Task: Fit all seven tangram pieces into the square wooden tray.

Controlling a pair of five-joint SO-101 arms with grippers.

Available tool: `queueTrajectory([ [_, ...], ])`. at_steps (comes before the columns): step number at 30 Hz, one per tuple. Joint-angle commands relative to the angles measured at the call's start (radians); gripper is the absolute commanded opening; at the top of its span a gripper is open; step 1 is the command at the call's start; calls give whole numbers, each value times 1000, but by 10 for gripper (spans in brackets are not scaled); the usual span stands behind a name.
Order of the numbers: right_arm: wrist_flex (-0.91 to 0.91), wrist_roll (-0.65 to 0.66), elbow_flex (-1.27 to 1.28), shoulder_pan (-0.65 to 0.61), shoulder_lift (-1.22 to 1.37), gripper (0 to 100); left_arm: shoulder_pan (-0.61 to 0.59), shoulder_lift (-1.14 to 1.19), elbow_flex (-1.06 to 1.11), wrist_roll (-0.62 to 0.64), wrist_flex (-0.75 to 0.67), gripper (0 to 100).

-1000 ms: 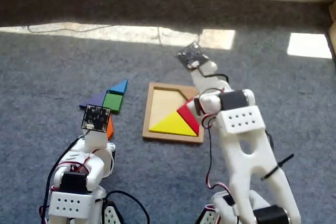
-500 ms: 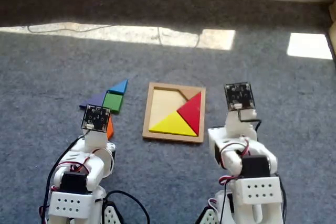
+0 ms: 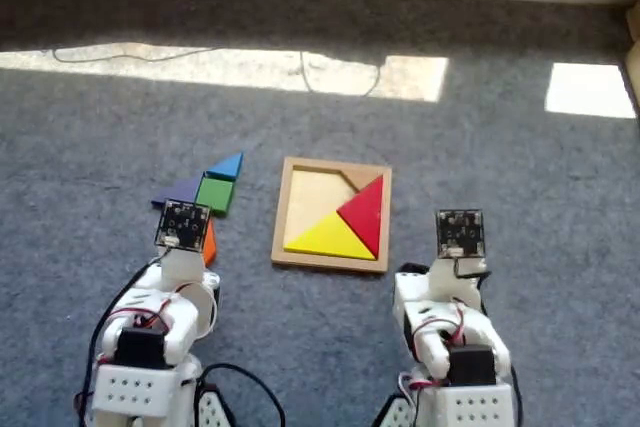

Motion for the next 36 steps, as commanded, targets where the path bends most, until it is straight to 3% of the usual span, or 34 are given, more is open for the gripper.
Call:
queueTrajectory([
  [1, 7, -6, 39, 16, 5, 6, -12, -10, 28, -6, 5, 12],
  [17, -1, -2, 153, 62, -18, 6, 39, -10, 22, -9, 6, 14],
  [22, -1, 0, 153, 62, -18, 6, -102, -12, -102, -18, -3, 14],
  [28, -1, 0, 153, 62, -16, 6, -211, -4, -326, -423, -2, 14],
  [33, -1, 0, 153, 62, -16, 6, -208, 48, -464, -431, 34, 29],
  [36, -1, 0, 153, 62, -16, 6, -208, 205, -588, -431, 103, 69],
])
